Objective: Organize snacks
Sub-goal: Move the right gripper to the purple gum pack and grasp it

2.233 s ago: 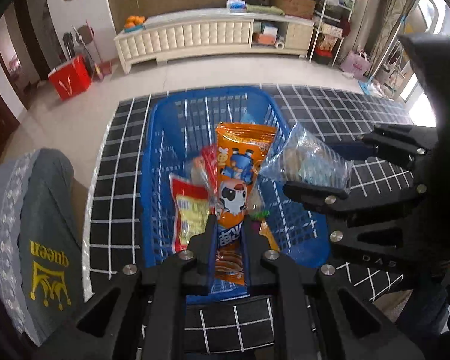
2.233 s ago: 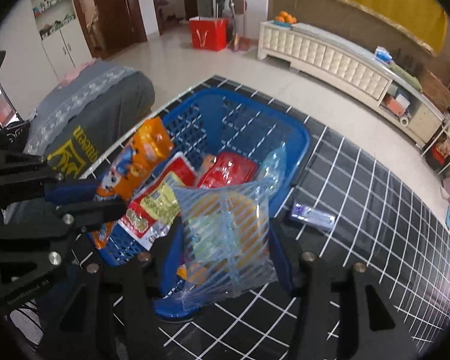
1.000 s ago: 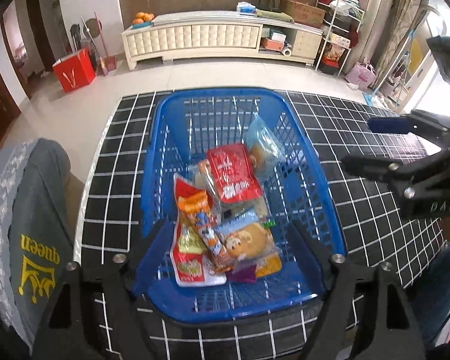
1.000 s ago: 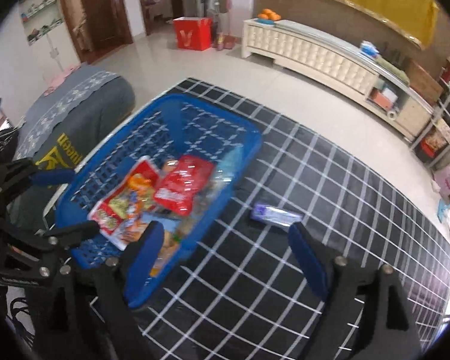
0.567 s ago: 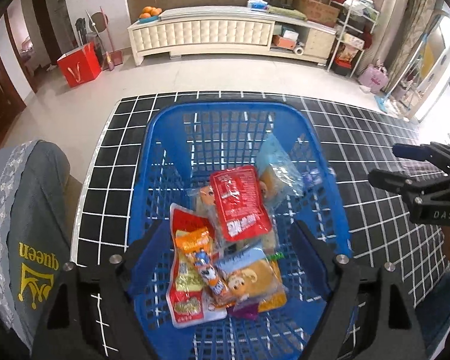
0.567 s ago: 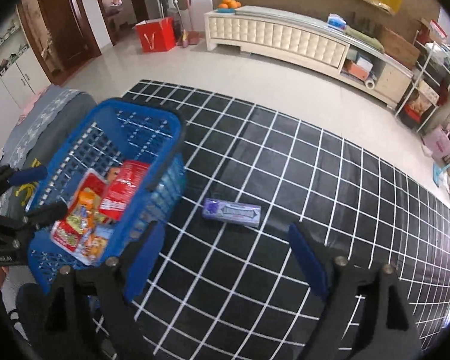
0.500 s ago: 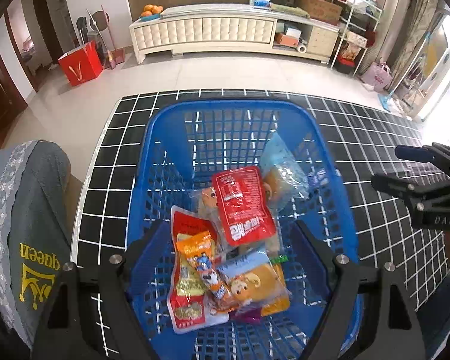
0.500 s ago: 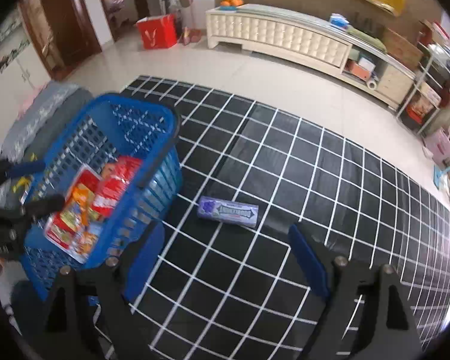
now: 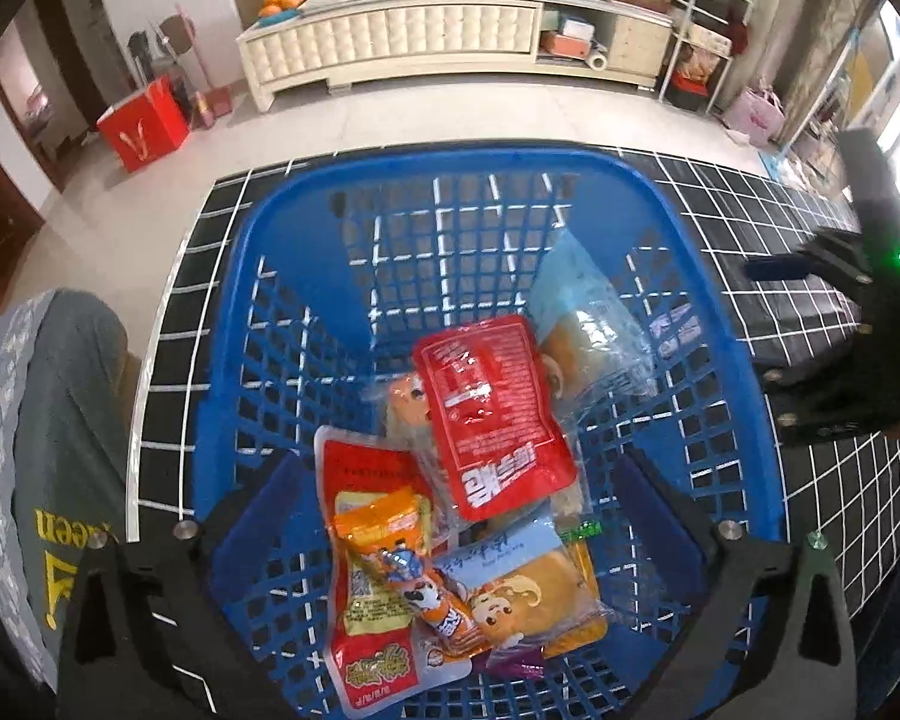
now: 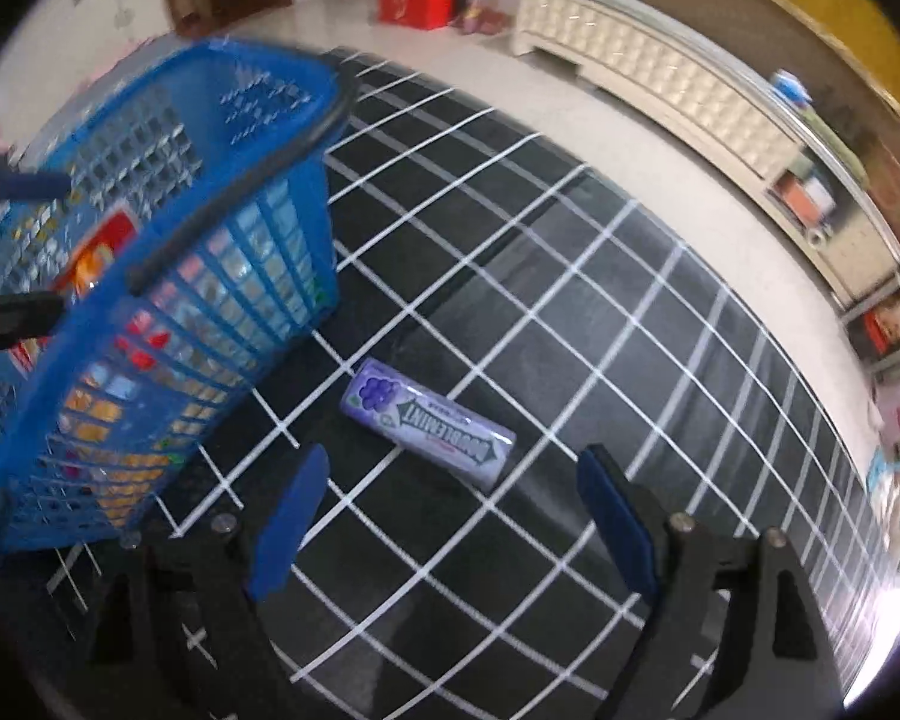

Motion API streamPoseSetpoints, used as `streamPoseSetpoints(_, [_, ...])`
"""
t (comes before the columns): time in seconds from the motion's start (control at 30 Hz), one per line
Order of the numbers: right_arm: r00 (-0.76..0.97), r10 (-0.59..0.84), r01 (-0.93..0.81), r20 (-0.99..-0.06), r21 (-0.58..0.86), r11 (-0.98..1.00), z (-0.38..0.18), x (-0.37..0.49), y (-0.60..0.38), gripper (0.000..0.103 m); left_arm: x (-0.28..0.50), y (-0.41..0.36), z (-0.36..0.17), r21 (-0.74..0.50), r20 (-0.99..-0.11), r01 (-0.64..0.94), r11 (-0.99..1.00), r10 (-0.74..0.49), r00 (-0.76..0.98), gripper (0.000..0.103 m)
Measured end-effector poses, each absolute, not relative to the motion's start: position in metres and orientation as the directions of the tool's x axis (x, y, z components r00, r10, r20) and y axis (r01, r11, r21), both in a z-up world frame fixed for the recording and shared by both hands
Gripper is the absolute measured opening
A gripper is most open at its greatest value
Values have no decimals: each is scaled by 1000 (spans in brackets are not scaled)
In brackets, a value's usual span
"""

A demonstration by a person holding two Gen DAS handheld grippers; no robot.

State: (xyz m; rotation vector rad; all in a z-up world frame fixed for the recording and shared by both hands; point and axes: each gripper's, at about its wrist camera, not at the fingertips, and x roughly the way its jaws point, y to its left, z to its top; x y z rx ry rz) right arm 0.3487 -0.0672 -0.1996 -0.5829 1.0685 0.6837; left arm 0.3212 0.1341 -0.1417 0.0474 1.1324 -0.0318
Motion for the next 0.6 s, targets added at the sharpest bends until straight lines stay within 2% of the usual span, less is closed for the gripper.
streamPoseSetpoints(0.13, [304, 206, -808, -930, -137, 573, -217, 352, -55, 88, 327, 128, -147, 52, -920, 54, 997, 27, 392, 103])
streamPoseSetpoints(0.37, [239, 224, -865, -945, -103, 492, -238, 360, -41, 87, 338, 119, -160, 124, -924, 80, 989, 86, 373, 103])
streamPoseSetpoints(0.43, [217, 232, -877, -948, -86, 472, -243, 360, -40, 77, 340, 115, -166, 128, -928, 92, 988, 87, 361, 103])
streamPoseSetpoints(0.5, [199, 233, -884, -952, -72, 463, -248, 359, -40, 58, 341, 111, -169, 153, -929, 97, 984, 109, 354, 103])
streamPoseSetpoints(0.6, [176, 266, -891, -948, -39, 451, -247, 352, -44, 44, 341, 110, -165, 157, -919, 91, 984, 112, 377, 103])
